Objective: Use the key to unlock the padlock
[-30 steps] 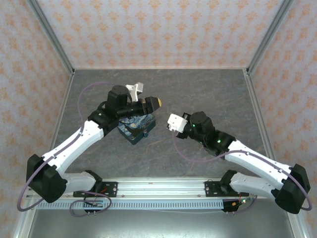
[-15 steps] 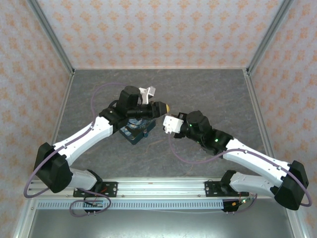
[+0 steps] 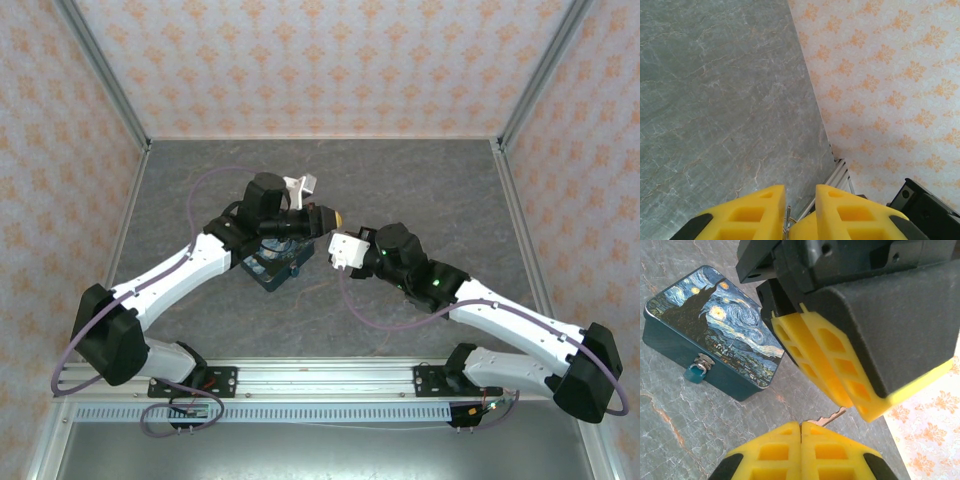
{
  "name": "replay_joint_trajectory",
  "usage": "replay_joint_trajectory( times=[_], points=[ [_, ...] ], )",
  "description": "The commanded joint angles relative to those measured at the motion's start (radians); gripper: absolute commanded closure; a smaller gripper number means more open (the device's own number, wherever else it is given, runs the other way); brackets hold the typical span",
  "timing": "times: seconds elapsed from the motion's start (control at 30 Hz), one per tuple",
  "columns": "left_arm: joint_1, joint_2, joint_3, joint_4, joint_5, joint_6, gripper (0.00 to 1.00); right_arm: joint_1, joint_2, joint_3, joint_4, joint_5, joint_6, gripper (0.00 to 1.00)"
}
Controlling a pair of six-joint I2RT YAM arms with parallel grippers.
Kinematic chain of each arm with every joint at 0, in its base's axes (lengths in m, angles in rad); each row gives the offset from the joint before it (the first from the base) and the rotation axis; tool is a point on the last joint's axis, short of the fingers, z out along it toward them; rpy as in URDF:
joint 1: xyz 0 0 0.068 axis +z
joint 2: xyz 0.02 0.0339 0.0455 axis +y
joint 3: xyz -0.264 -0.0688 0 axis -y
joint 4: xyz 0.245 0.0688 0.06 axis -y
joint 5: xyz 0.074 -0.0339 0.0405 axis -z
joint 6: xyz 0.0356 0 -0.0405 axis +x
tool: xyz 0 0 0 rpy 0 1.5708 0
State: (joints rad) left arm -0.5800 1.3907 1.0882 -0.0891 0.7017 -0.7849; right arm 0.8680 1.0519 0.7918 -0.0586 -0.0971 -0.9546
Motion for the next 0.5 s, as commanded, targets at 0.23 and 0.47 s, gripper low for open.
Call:
replay_joint_trajectory(
  times=[0.23,0.47],
  points=[
    [-0.009,0.01,0.046,0.003,0.02,0.022,0.76,0.006,-0.007,0.024,0.066,0.0,0.03,1.0],
    [-0.011,0.011,0.05,-0.018,0.013,0.035,0.76,0.006,-0.009,0.018,0.095,0.004,0.047,1.0]
  ],
)
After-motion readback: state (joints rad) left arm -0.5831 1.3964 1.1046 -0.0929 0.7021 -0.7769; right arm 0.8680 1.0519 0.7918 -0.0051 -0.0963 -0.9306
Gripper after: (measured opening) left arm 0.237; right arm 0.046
